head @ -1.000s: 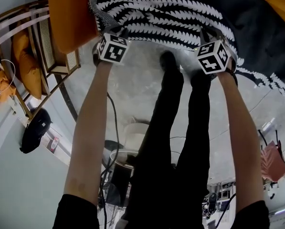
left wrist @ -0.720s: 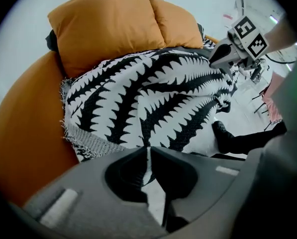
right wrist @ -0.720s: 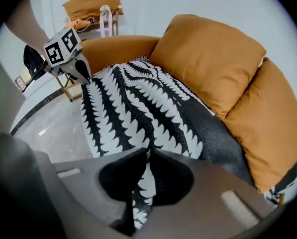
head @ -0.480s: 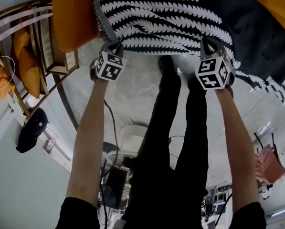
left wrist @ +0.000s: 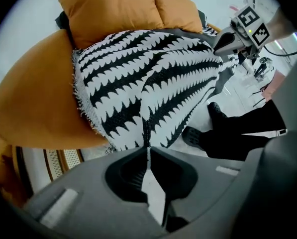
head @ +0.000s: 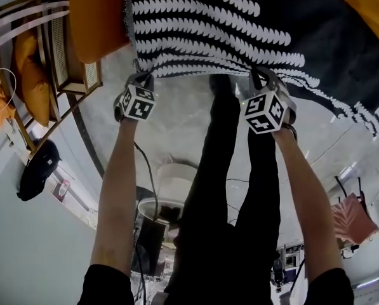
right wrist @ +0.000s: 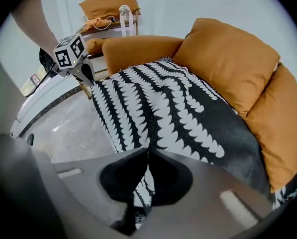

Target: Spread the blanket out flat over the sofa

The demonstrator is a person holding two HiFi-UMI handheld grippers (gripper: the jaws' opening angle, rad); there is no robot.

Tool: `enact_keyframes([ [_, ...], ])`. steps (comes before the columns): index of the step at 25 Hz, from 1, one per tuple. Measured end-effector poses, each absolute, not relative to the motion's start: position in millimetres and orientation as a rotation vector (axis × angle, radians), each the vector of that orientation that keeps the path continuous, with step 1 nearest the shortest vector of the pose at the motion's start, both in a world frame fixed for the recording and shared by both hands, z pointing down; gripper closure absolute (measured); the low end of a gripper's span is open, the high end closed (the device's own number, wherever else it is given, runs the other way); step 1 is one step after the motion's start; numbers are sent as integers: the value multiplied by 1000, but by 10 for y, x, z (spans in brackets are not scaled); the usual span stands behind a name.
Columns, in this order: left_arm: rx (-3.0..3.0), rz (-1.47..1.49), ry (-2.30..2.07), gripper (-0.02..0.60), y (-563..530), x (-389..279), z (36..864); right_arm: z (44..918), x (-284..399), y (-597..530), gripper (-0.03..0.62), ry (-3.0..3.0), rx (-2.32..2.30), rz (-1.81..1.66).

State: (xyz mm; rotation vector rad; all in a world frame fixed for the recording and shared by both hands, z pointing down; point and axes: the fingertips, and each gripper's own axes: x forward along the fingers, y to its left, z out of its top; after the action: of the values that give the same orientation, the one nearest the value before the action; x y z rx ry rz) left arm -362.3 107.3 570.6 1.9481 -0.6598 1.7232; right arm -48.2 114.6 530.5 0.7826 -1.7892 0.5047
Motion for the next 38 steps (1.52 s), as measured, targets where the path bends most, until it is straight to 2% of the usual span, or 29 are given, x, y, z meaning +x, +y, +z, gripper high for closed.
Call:
enact_keyframes([
  [9, 1864, 1850, -659, 565, 1030, -4134, 5949, 5665, -694, 1023, 580, -1833, 579, 523],
  [19, 1727, 1953, -543, 563, 1078, -4125, 6574, 6133, -644, 1056, 580, -1818, 502, 480],
  [22, 1711, 1959, -489, 560, 981, -3892, 6701, 6110, -519, 1036, 579, -1842, 514, 439],
  [23, 1714, 1945, -452, 542, 968, -3773, 6708, 6064, -473, 1027, 579, -1852, 527, 427],
  [24, 1716, 1931, -422, 497, 958, -3669, 6710, 6026, -437, 1019, 579, -1866, 546, 417],
  [25, 1718, 1922, -413, 396, 948, -3598, 6716, 6015, -419, 1016, 579, -1885, 567, 406],
  [26, 1720, 1919, -427, 360, 937, -3563, 6727, 6033, -422, 1024, 576, -1905, 583, 395],
  [27, 1720, 1916, -455, 355, 936, -3559, 6737, 6068, -447, 1048, 560, -1924, 592, 387],
  [30, 1715, 1880, -518, 322, 1054, -3634, 6694, 6098, -629, 1169, 432, -1949, 589, 394],
  [38, 1742, 1809, -595, 318, 1340, -3532, 6200, 5642, -593, 1345, 419, -1956, 638, 394],
])
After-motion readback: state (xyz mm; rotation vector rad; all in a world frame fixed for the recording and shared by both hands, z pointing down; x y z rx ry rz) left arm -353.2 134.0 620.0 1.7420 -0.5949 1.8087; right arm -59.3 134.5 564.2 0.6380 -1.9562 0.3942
